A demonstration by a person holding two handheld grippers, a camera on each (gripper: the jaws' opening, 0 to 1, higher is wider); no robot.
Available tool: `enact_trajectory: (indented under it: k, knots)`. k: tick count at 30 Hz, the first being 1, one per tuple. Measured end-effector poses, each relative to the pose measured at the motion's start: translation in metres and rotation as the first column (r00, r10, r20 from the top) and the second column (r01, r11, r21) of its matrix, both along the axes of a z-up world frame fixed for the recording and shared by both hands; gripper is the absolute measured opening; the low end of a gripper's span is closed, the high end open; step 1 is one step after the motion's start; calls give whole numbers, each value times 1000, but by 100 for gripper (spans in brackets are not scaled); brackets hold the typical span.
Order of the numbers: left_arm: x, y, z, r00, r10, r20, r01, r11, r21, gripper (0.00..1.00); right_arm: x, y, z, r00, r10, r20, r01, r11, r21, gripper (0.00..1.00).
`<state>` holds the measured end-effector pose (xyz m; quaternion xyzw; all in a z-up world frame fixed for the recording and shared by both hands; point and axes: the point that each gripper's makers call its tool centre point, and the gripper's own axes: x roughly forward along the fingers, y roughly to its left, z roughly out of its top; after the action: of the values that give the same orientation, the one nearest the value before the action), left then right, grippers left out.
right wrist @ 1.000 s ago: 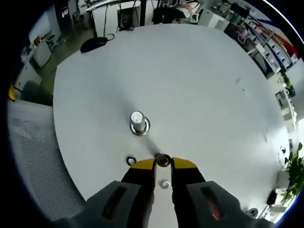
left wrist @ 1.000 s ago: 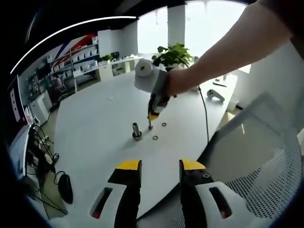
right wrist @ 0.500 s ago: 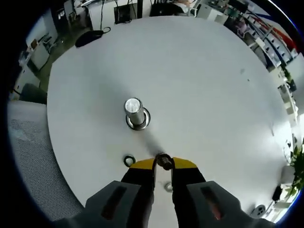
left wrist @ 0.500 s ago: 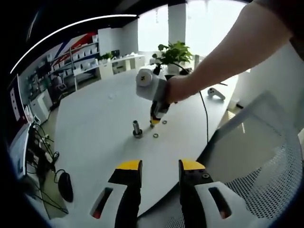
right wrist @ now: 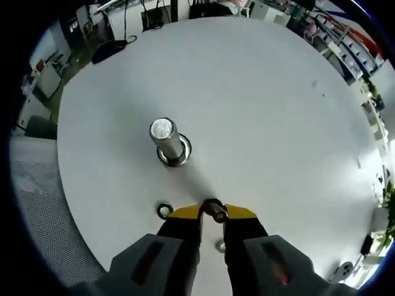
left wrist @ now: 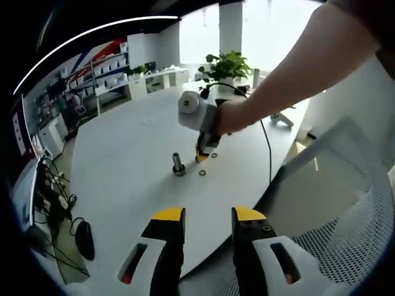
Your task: Place the washer onto the threaded stud by aligning its center hole with the stud, sliding it down to the base, and recovering from edge contact or off-axis alignment until the washer reaches the visible bottom stop.
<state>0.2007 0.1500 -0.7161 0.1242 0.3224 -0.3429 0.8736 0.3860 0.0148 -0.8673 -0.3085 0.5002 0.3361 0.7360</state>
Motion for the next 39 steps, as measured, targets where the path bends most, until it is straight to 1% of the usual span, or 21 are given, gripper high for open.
enact_trajectory:
  k: [3, 4, 6, 10, 15, 19, 21, 25, 30, 33, 35, 39]
  knots:
    - [1, 1, 0, 1000, 6, 3, -6, 1000, 3, 28, 1, -4, 2, 1000, -2, 3, 2, 1000, -4, 17]
    - [1, 2, 1, 1000, 8, 7, -8, 1000, 5, 28, 0, -5, 3, 1000, -16, -3, 16, 1000, 0, 17]
    - [2, 1, 2, 1000, 11, 14, -11, 1000, -2, 29, -4, -6, 7, 999, -37, -10, 37, 999, 10, 19]
    - [1, 0, 3, 1000, 1, 19, -1, 1000, 4, 29, -11, -13, 12, 999, -36, -5, 36, 999, 2, 20]
    - [2, 1, 5, 1000, 18, 16, -18, 1000, -22, 30, -24, -21, 22, 999, -47, 1, 47, 999, -3, 20]
    - [2, -1, 8, 999, 7, 33, -6, 1000, -25, 30, -33, -28, 29, 999, -37, 3, 37, 999, -24, 20]
    - [1, -2, 8, 999, 1, 35, -1, 1000, -27, 30, -37, -31, 34, 999, -37, 6, 37, 999, -32, 20]
    - [3, -2, 12, 999, 8, 44, -6, 999, -50, 30, -40, -34, 42, 999, -44, 15, 45, 998, -36, 20]
    - [2, -4, 11, 999, -3, 51, 5, 999, -32, 30, -45, -35, 52, 998, -52, 26, 53, 998, -32, 21]
    - [0, -6, 9, 999, -12, 41, 13, 1000, -28, 30, -49, -39, 50, 998, -65, 17, 65, 997, -34, 21]
    - [0, -6, 9, 999, -12, 40, 13, 999, -29, 30, -50, -43, 46, 998, -69, 9, 69, 997, -40, 21]
    - [3, -2, 10, 999, 14, 35, -13, 999, -44, 31, -51, -48, 43, 998, -66, 4, 66, 997, -36, 21]
